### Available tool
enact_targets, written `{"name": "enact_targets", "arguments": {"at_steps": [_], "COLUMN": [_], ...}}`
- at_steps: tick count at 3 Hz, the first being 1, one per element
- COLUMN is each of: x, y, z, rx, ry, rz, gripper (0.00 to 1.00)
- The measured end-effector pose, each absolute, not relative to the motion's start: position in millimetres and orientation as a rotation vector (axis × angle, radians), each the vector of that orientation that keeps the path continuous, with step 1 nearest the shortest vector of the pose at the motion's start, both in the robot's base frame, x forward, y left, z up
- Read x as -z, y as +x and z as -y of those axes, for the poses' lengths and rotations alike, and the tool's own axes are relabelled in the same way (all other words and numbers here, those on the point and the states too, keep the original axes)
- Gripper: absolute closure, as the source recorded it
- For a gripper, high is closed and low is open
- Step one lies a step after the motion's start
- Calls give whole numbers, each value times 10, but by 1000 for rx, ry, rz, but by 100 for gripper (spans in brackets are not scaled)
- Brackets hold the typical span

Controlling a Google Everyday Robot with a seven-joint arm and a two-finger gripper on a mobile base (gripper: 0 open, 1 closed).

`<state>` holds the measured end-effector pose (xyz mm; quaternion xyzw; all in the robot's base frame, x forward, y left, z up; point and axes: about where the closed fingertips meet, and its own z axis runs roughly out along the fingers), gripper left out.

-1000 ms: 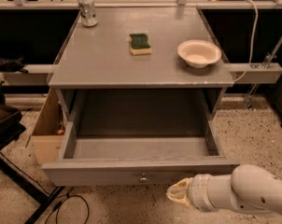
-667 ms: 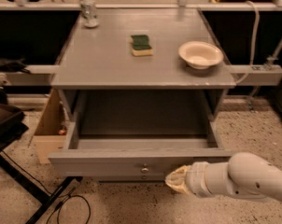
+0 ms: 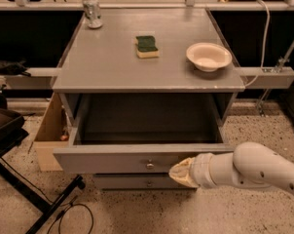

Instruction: Close top drawer

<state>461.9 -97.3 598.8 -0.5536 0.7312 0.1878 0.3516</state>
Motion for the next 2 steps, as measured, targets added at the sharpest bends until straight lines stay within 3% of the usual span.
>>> {"name": "enact_targets", "arguments": {"at_steps": [1, 2], "x": [-5988, -6186], "y": [4619, 5020], "z": [973, 921], "rx": [-486, -474], "ry": [-1433, -1430], "rz": [-1892, -1857], "gripper": [100, 100]}}
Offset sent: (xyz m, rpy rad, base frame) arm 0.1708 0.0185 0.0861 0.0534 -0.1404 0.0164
